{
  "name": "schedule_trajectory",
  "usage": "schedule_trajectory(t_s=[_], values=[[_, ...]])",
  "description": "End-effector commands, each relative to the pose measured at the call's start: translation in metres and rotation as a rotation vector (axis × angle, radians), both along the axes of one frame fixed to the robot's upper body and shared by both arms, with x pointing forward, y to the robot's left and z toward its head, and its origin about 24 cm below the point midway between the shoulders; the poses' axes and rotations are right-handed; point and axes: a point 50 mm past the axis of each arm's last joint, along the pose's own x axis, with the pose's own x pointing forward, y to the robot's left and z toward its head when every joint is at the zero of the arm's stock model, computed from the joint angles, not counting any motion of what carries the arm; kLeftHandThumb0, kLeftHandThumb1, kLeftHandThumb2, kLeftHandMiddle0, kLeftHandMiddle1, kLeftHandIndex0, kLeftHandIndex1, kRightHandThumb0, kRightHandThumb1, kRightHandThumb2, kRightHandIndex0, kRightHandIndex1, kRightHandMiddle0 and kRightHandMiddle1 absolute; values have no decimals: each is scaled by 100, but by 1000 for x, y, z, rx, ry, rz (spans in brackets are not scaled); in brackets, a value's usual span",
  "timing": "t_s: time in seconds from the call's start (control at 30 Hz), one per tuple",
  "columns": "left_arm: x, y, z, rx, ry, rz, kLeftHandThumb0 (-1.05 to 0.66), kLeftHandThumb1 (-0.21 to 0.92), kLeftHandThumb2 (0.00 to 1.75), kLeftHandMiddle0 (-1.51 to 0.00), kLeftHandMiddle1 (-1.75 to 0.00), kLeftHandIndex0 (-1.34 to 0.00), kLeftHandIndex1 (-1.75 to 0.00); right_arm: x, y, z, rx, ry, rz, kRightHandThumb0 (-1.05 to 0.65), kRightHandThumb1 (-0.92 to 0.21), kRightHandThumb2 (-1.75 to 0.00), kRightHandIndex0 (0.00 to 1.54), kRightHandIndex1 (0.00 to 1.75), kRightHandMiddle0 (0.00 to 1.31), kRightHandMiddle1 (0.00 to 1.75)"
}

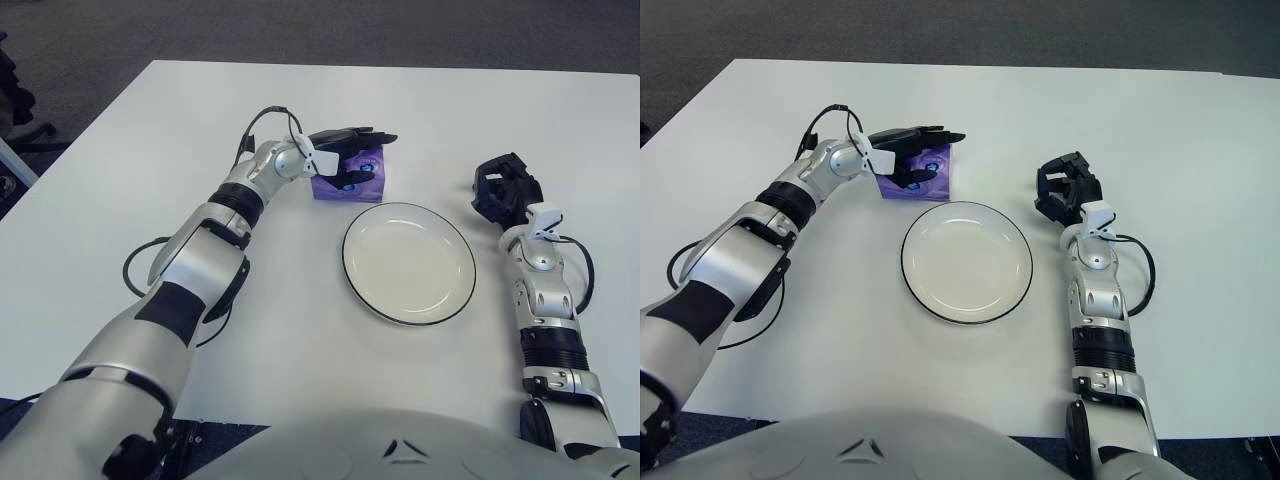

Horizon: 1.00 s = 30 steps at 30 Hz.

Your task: Put the tissue paper into the plate.

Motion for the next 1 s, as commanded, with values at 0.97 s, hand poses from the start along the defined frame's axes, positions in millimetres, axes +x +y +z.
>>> schedule_trajectory(t_s=[0.97], values=[[-8,27,-35,194,19,-4,-105,92,73,-24,-1,-16,-2,-26,5,-48,69,179,-17,-38,-67,-85,88,175,36,175]])
